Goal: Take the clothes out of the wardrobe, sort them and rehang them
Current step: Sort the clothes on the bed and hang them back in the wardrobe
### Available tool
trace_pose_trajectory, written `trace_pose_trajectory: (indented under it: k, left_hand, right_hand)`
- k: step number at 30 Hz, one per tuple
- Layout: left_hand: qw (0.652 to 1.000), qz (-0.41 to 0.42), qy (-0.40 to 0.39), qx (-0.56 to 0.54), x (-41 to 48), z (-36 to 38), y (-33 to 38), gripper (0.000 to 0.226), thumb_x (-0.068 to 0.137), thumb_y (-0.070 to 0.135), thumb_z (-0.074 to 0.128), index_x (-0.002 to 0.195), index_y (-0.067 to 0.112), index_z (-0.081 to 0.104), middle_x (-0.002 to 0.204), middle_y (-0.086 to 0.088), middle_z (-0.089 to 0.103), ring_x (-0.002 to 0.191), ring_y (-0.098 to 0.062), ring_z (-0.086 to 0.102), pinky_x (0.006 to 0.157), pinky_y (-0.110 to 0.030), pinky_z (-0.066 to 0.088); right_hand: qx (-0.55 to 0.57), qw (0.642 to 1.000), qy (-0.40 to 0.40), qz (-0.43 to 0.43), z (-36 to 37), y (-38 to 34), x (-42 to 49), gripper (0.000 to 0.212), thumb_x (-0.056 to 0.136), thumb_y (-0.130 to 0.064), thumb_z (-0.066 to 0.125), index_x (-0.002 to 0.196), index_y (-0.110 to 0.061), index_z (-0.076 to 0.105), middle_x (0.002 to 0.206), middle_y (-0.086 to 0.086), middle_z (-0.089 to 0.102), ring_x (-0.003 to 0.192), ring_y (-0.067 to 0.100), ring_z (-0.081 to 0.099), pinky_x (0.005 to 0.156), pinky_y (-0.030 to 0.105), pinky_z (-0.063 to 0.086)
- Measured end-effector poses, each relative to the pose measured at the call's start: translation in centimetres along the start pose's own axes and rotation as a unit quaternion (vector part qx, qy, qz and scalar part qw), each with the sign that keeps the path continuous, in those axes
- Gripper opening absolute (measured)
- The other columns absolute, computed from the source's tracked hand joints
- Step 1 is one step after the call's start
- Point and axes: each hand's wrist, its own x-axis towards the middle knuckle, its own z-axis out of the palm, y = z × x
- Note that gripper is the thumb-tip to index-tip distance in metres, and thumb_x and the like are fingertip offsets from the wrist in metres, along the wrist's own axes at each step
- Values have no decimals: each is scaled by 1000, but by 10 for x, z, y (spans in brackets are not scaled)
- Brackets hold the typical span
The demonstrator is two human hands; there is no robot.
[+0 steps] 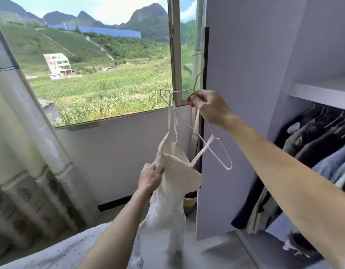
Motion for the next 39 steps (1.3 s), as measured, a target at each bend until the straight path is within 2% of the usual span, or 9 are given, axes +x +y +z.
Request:
trace_pose_trajectory:
  k: [4,8,13,16,19,23,26,32,39]
  left_hand:
    - [1000,0,-7,-28,20,-8,14,20,101,27,50,84,16,54,86,-1,60,86,-23,56,65,-29,40]
    - [998,34,-39,-27,34,-12,42,19,101,27,50,97,11,58,94,-6,64,88,-25,59,77,-36,47]
    - [978,8,-77,-195,31,-15,70,25,102,27,48,107,3,54,97,-9,60,82,-21,58,71,-37,49]
    - [957,10,-133,-258,24,-24,82,18,100,18,54,116,10,53,106,-13,66,86,-25,66,69,-40,55]
    - [929,8,-225,-294,12,-30,88,29,98,4,55,121,21,53,106,-16,69,86,-28,67,73,-43,57]
    - [911,9,-297,-285,-2,-11,89,22,96,-2,52,101,17,61,88,-10,63,70,-22,59,62,-31,47]
    - [912,2,-304,-274,-10,21,99,21,94,-3,53,94,15,64,85,-6,63,64,-16,59,61,-30,46]
    - [910,44,-345,-225,-31,105,148,21,93,1,57,91,15,73,88,-7,67,77,-22,58,72,-36,42]
    - [879,83,-417,-217,-96,196,225,26,92,-4,56,84,16,70,80,-6,63,61,-18,55,52,-21,45]
  right_hand:
    - [-38,999,8,36,-17,32,-12,24,104,-24,43,97,-20,66,81,-9,62,72,8,57,70,25,47]
    - [-49,996,65,48,-18,42,-19,24,104,-23,42,95,-21,64,79,-8,63,66,6,53,62,22,41]
    - [-60,992,101,54,-21,26,-16,25,104,-25,41,105,-24,66,81,-10,65,75,10,58,69,25,46]
    - [-58,988,98,100,-23,30,-22,26,103,-24,41,109,-19,66,86,-8,65,90,16,60,82,31,48]
    - [28,973,141,181,-30,55,-35,21,101,-20,43,108,-19,62,86,-8,64,87,14,57,71,29,46]
    - [124,925,219,285,-48,101,-78,23,93,-7,44,93,-24,59,92,-2,65,61,10,45,48,23,36]
    - [180,882,292,324,-69,120,-129,36,89,5,36,104,-17,60,90,2,59,57,10,41,37,17,31]
    - [158,806,442,360,-122,130,-233,41,87,12,34,105,-10,63,84,2,59,57,13,41,44,20,36]
    - [100,686,607,389,-198,126,-339,31,92,7,38,84,-14,59,74,2,54,56,13,41,51,24,37]
